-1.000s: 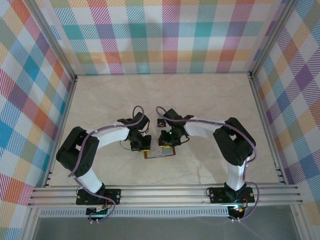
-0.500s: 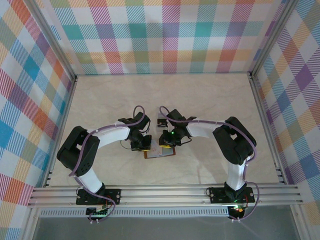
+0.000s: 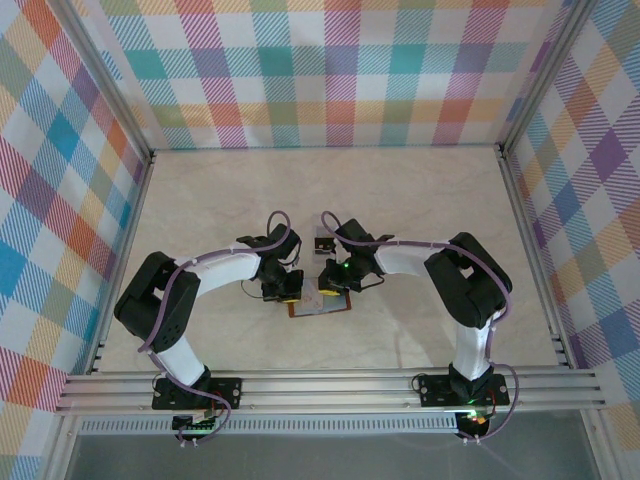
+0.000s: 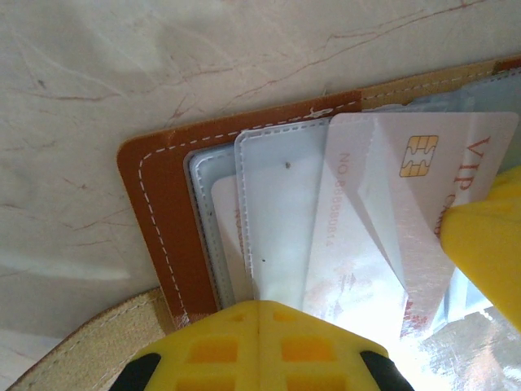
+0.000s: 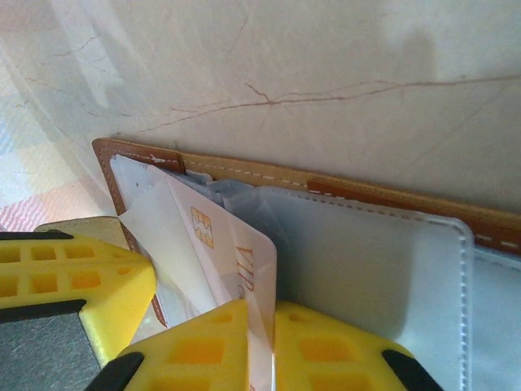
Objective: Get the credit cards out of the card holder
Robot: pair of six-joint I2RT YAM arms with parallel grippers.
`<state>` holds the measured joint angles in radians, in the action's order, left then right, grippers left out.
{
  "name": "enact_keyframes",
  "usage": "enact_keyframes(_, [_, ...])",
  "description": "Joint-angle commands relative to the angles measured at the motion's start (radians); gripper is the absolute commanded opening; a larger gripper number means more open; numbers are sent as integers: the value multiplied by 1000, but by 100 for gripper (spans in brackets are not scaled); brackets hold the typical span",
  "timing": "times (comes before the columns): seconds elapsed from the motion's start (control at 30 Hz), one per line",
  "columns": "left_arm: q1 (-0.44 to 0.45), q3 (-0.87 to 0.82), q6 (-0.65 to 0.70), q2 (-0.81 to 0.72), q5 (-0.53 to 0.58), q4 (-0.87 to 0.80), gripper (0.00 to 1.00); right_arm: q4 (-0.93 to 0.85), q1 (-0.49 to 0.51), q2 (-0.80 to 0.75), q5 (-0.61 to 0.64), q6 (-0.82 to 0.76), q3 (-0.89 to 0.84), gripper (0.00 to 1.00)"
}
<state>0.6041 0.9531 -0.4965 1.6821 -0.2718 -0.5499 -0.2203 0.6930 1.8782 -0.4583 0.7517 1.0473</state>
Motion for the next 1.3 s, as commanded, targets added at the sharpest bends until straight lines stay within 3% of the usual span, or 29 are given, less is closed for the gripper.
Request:
enact_keyframes(0.0, [20,-20,12,56,57,-46,4,-17,-11,-12,20,-2,-20,12])
enact_keyframes(0.53, [20,-22,16,38,61,-45,4,-243,-30,-112,142,-116,37,4])
enact_keyframes(0.97, [20,0,1,-45,37,-28,5,-305,-30,-213,162,-182,77,0])
enact_keyframes(1.1, [20,15,-2,-93,56,-38,7,-361,-39,-231,196,-257,120,0])
enact_keyframes(1.27, [14,6,-7,-145,92,-47,7,-430,-46,-244,247,-460,208,0])
